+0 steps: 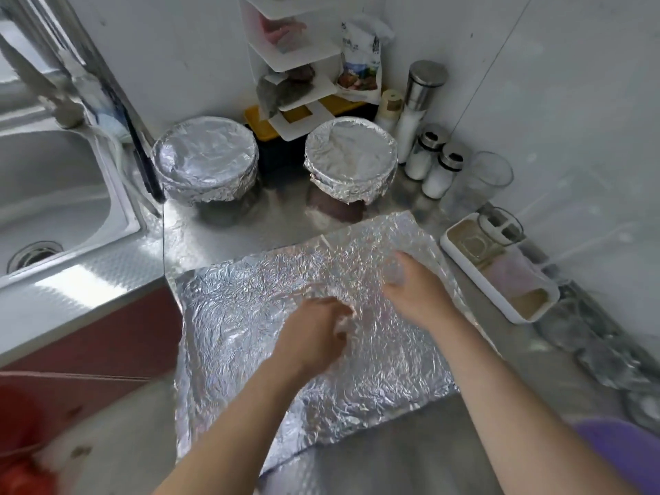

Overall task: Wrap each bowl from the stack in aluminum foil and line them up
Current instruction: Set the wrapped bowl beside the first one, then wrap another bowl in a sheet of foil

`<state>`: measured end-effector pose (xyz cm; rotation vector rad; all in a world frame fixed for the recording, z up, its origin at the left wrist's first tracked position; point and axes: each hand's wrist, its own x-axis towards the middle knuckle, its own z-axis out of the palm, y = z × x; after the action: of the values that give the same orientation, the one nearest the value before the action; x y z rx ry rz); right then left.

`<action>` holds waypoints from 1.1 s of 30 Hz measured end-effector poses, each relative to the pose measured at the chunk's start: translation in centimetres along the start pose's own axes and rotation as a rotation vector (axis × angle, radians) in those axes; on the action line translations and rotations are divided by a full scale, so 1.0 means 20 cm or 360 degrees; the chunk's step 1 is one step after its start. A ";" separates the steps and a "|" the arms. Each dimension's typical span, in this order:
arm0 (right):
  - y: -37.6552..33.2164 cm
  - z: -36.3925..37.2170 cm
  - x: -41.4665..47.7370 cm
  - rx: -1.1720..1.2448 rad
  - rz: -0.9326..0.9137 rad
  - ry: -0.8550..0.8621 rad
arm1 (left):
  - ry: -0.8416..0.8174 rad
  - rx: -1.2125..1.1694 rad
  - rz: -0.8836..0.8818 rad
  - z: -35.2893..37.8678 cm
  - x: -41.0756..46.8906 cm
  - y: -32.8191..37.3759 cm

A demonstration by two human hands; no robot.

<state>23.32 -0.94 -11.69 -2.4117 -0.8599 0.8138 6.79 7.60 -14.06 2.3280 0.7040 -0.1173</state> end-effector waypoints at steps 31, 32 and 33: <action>0.37 0.11 -0.61 -0.0886 0.0230 -0.0142 | 0.0194 0.0248 -0.0177 0.28 -0.56 0.08; 0.37 0.11 -0.60 -0.0904 0.0219 -0.0134 | 0.0220 0.0274 -0.0178 0.29 -0.55 0.08; 0.37 0.10 -0.60 -0.0934 0.0205 -0.0125 | 0.0238 0.0305 -0.0171 0.30 -0.56 0.08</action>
<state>17.53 -13.85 -12.96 -2.9841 -1.1046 0.7872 -1.22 -2.26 -14.72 2.5004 0.9283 -0.0618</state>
